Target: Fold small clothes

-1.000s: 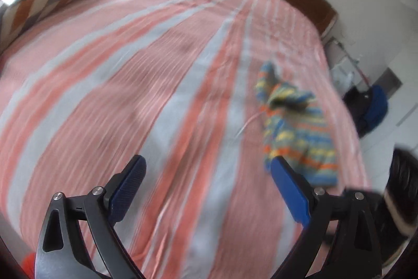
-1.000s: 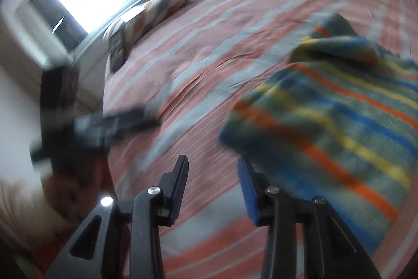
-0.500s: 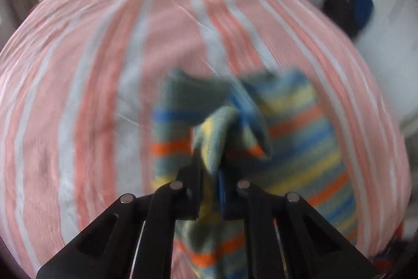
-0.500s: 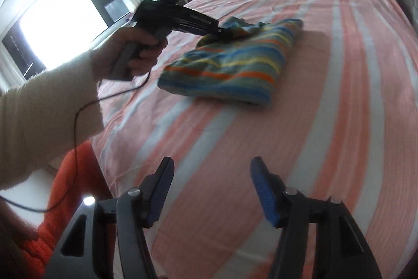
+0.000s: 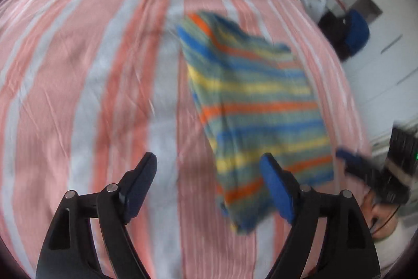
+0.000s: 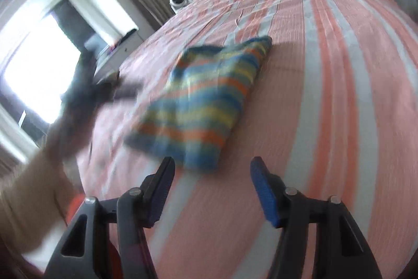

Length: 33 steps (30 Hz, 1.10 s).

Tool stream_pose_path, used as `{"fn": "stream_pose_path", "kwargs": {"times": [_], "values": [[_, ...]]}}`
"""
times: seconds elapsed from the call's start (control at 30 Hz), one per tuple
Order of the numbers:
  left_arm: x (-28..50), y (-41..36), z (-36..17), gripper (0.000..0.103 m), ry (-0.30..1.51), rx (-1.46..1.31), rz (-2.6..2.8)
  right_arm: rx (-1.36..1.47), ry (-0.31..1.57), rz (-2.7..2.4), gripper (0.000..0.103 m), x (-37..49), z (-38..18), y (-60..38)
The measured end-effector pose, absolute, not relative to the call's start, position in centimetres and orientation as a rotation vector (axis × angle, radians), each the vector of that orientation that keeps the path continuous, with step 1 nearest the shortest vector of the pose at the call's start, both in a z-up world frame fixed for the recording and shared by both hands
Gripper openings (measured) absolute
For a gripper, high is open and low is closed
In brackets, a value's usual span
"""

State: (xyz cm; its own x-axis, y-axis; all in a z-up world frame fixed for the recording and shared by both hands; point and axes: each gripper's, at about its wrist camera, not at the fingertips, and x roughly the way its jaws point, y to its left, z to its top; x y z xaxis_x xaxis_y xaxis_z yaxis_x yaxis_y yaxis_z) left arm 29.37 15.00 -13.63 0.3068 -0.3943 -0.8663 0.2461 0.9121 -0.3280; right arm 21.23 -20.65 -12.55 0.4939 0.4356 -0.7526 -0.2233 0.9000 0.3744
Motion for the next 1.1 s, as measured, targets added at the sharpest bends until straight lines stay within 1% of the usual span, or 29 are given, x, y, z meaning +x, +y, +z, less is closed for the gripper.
{"fn": "stream_pose_path", "kwargs": {"times": [0.03, 0.07, 0.1, 0.13, 0.2, 0.27, 0.3, 0.33, 0.37, 0.4, 0.43, 0.47, 0.6, 0.7, 0.87, 1.0, 1.07, 1.1], "values": [[28.6, 14.1, -14.5, 0.080, 1.189, -0.098, -0.398, 0.249, 0.995, 0.408, 0.041, 22.0, -12.9, -20.3], [28.1, 13.3, -15.5, 0.074, 1.194, -0.037, -0.363, 0.260, 1.014, 0.404, 0.032, 22.8, -13.5, -19.9], [27.3, 12.6, -16.3, 0.076, 1.177, 0.023, -0.330, 0.240, 1.043, 0.396, 0.014, 23.3, -14.4, -19.4], [26.9, 12.5, -16.2, 0.076, 1.155, 0.037, -0.323, 0.195, 1.076, 0.372, 0.009, 23.3, -15.4, -18.9], [26.4, 12.8, -15.5, 0.084, 1.137, 0.054, -0.287, 0.152, 1.127, 0.332, 0.009, 22.5, -17.4, -19.0], [26.1, 13.1, -13.7, 0.085, 1.099, 0.076, -0.233, 0.177, 1.121, 0.324, 0.009, 21.7, -16.9, -20.0], [26.1, 13.1, -12.8, 0.085, 1.064, 0.105, -0.210, 0.190, 1.111, 0.311, 0.012, 21.4, -16.3, -20.4], [26.1, 12.9, -12.1, 0.087, 1.040, 0.128, -0.192, 0.195, 1.089, 0.289, 0.025, 21.1, -15.6, -21.0], [26.2, 12.6, -11.1, 0.093, 1.010, 0.158, -0.168, 0.191, 1.067, 0.273, 0.034, 21.0, -15.1, -21.4], [26.3, 12.2, -10.3, 0.097, 0.975, 0.184, -0.141, 0.185, 1.036, 0.264, 0.057, 20.9, -14.3, -21.8], [26.5, 12.0, -9.7, 0.098, 0.950, 0.199, -0.121, 0.180, 1.012, 0.259, 0.071, 20.8, -13.7, -22.1], [26.6, 11.7, -9.1, 0.098, 0.922, 0.214, -0.099, 0.171, 0.994, 0.250, 0.073, 20.8, -13.3, -22.2], [28.4, 11.5, -8.9, 0.098, 0.901, 0.235, -0.051, 0.141, 0.985, 0.215, 0.074, 21.3, -12.2, -22.2], [28.1, 11.6, -9.1, 0.098, 0.897, 0.227, -0.037, 0.115, 0.988, 0.186, 0.079, 21.5, -12.2, -21.8], [29.0, 11.5, -9.6, 0.100, 0.905, 0.193, -0.053, 0.094, 1.005, 0.169, 0.079, 22.1, -12.7, -21.7], [32.8, 12.9, -12.8, 0.100, 1.092, -0.043, -0.220, 0.142, 0.986, 0.182, 0.079, 23.8, -12.4, -21.3], [34.7, 13.8, -14.6, 0.100, 1.179, -0.190, -0.262, 0.235, 0.960, 0.226, 0.079, 25.5, -12.0, -21.6], [35.8, 14.1, -15.6, 0.100, 1.216, -0.268, -0.289, 0.263, 0.960, 0.242, 0.081, 26.2, -12.0, -21.7]]}}
